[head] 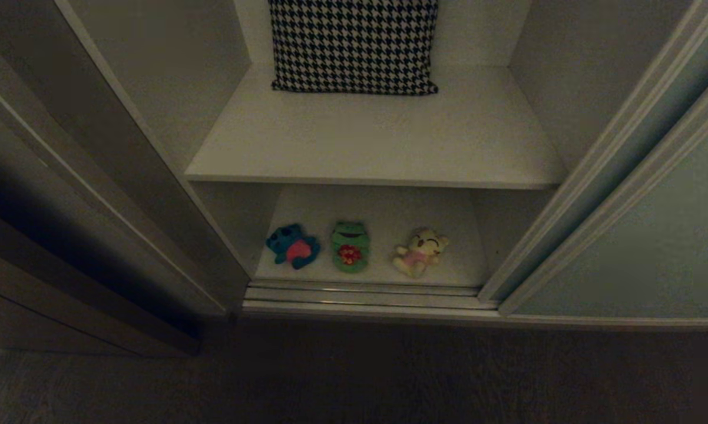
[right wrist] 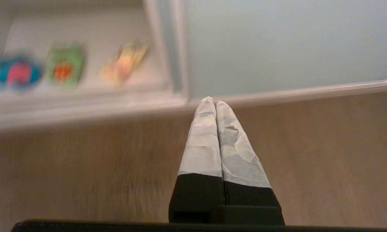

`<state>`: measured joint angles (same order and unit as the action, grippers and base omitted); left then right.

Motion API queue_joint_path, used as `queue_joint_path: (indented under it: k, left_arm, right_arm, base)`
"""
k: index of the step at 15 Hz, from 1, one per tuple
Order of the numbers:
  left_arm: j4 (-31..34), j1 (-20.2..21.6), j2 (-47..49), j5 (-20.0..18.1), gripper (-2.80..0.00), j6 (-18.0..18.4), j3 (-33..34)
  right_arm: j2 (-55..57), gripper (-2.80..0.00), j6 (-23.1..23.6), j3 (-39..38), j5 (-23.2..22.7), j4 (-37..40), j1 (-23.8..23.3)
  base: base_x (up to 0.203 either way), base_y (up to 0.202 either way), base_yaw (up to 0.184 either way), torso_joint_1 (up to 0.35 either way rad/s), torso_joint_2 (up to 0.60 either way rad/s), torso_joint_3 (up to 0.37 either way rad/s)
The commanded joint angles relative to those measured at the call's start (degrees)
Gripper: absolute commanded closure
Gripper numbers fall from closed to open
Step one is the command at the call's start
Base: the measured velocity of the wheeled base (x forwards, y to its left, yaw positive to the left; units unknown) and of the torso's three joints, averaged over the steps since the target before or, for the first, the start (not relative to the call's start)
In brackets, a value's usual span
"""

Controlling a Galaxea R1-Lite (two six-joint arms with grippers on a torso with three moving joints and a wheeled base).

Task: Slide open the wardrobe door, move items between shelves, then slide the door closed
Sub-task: Close the door

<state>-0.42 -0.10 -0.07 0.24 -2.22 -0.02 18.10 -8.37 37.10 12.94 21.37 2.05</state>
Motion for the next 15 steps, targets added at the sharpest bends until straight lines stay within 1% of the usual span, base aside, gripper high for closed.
queue_joint_path:
  k: [1, 2, 3, 4, 5, 6, 8, 10, 11, 12, 13, 15]
  left_arm:
    - [0.0, 0.0, 0.1, 0.0, 0.00, 0.0, 0.0]
    - [0.0, 0.0, 0.1, 0.0, 0.00, 0.0, 0.0]
    - [-0.1, 0.0, 0.1, 0.0, 0.00, -0.1, 0.0]
    - [-0.1, 0.0, 0.1, 0.0, 0.00, -0.1, -0.1]
    - [0.0, 0.0, 0.1, 0.0, 0.00, 0.0, 0.0]
    - [-0.1, 0.0, 0.1, 0.0, 0.00, 0.0, -0.1]
    - [-0.1, 0.0, 0.1, 0.0, 0.00, 0.0, 0.0]
    - [0.0, 0.0, 0.1, 0.0, 0.00, 0.0, -0.1]
    - [0.0, 0.0, 0.1, 0.0, 0.00, 0.0, -0.1]
    - [0.0, 0.0, 0.1, 0.0, 0.00, 0.0, 0.0]
    - [0.0, 0.0, 0.1, 0.0, 0.00, 0.0, 0.0]
    - [0.0, 0.0, 0.1, 0.0, 0.00, -0.1, 0.0]
  right_arm:
    - [10.6, 0.00, -2.5, 8.1, 3.1, 0.1, 1.0]
    - [14.0, 0.00, -5.3, 12.3, 4.4, 0.3, 1.2]
    - [17.4, 0.00, -7.6, 16.5, 4.8, 0.7, 0.7]
    - [20.9, 0.00, -9.1, 20.4, 3.5, 1.3, -1.3]
    - [23.7, 0.00, -9.9, 23.2, -0.1, 1.8, -4.9]
    - [25.9, 0.00, -10.3, 25.3, -5.4, 2.1, -8.4]
    - [30.1, 0.00, -10.4, 28.1, -18.4, 2.3, -16.3]
    - [35.0, 0.00, -9.6, 29.6, -30.8, 2.2, -23.3]
    - [37.5, 0.00, -9.3, 30.3, -34.6, 2.2, -24.9]
    - [39.4, 0.00, -9.3, 30.7, -36.8, 2.0, -25.4]
    - [41.2, 0.00, -9.2, 30.9, -37.9, 1.5, -25.2]
    - [44.6, 0.00, -9.2, 31.1, -38.4, -0.8, -22.8]
  base:
    - [0.000, 0.000, 0.000, 0.000, 0.00, 0.000]
    - [0.000, 0.000, 0.000, 0.000, 0.00, 0.000]
    - [0.000, 0.000, 0.000, 0.000, 0.00, 0.000]
    - [0.000, 0.000, 0.000, 0.000, 0.00, 0.000]
    - [0.000, 0.000, 0.000, 0.000, 0.00, 0.000]
    - [0.000, 0.000, 0.000, 0.000, 0.00, 0.000]
    - [0.000, 0.000, 0.000, 0.000, 0.00, 0.000]
    - [0.000, 0.000, 0.000, 0.000, 0.00, 0.000]
    - [0.000, 0.000, 0.000, 0.000, 0.00, 0.000]
    - [0.000, 0.000, 0.000, 0.000, 0.00, 0.000]
    - [0.000, 0.000, 0.000, 0.000, 0.00, 0.000]
    - [0.000, 0.000, 0.000, 0.000, 0.00, 0.000]
